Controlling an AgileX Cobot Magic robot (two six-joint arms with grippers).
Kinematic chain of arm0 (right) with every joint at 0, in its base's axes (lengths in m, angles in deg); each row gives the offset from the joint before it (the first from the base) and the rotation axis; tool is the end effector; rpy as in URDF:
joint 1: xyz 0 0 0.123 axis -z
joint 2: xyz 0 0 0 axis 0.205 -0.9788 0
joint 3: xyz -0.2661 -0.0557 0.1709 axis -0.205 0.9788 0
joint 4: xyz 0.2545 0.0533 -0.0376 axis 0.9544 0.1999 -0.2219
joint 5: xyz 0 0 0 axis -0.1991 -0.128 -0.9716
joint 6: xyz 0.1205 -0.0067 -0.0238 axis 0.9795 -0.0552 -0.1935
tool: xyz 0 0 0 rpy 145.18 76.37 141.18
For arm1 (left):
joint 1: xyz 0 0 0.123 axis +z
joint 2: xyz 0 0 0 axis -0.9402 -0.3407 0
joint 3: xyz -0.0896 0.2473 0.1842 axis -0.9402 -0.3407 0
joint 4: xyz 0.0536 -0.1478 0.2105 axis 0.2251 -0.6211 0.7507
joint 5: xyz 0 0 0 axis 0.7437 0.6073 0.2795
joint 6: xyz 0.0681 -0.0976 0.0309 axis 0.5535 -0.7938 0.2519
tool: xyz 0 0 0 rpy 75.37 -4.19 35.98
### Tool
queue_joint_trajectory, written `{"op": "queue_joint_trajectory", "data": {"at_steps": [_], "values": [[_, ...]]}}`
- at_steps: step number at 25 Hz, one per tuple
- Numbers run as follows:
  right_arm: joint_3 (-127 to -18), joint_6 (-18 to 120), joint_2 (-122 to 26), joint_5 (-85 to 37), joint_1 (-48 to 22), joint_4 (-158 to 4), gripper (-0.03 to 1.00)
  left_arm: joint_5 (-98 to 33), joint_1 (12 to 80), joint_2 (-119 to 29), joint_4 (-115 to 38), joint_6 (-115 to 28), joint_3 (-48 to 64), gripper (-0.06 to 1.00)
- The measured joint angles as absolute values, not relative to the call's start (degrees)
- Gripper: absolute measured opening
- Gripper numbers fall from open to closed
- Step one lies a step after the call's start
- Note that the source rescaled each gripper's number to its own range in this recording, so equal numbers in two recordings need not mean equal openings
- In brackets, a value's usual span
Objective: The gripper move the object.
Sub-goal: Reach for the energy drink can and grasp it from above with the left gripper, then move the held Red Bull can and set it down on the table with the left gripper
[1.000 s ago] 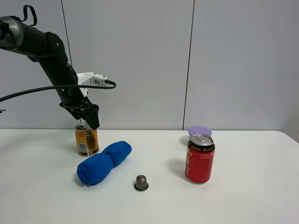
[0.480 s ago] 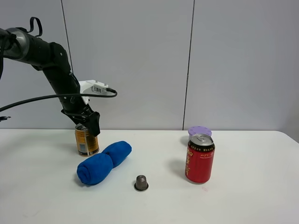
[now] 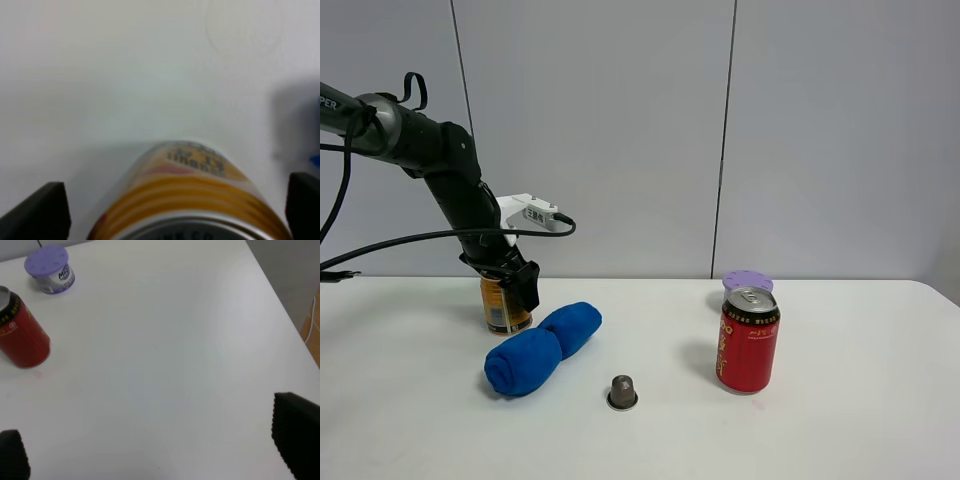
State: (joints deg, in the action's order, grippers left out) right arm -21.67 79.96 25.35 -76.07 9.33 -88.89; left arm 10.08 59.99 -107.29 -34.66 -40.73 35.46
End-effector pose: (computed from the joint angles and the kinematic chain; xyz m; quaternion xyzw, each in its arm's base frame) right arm -0.0044 -0.0072 0.2698 0.0264 0.8520 0.0054 0.5228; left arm 0.5355 -0.1104 0.1216 0.3478 0.9179 -0.0272 0.1889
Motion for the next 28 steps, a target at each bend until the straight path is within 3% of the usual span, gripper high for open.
{"op": "queue_joint_trajectory", "data": {"at_steps": [7,9,10,12,13,14,20,28], "values": [[-21.7,80.0,25.4,-76.1,9.3,-88.9,1.00,10.0,60.0,-108.4,-34.7,-40.6,35.5,1.00],[-21.7,80.0,25.4,-76.1,9.3,-88.9,1.00,10.3,60.0,-108.4,-34.7,-40.2,35.5,0.93],[-21.7,80.0,25.4,-76.1,9.3,-88.9,1.00,10.7,60.0,-108.4,-34.7,-39.8,35.5,0.82],[-21.7,80.0,25.4,-76.1,9.3,-88.9,1.00,11.9,59.6,-108.4,-34.4,-39.1,35.5,0.42],[-21.7,80.0,25.4,-76.1,9.3,-88.9,1.00,12.0,59.4,-108.4,-33.9,-38.9,35.5,0.13],[-21.7,80.0,25.4,-76.1,9.3,-88.9,1.00,12.5,59.1,-108.4,-33.8,-38.6,35.6,0.00],[-21.7,80.0,25.4,-76.1,9.3,-88.9,1.00,17.9,56.1,-107.3,-30.1,-38.1,40.7,0.00],[-21.7,80.0,25.4,-76.1,9.3,-88.9,1.00,24.0,48.6,-102.9,-26.5,-43.3,59.4,0.00]]}}
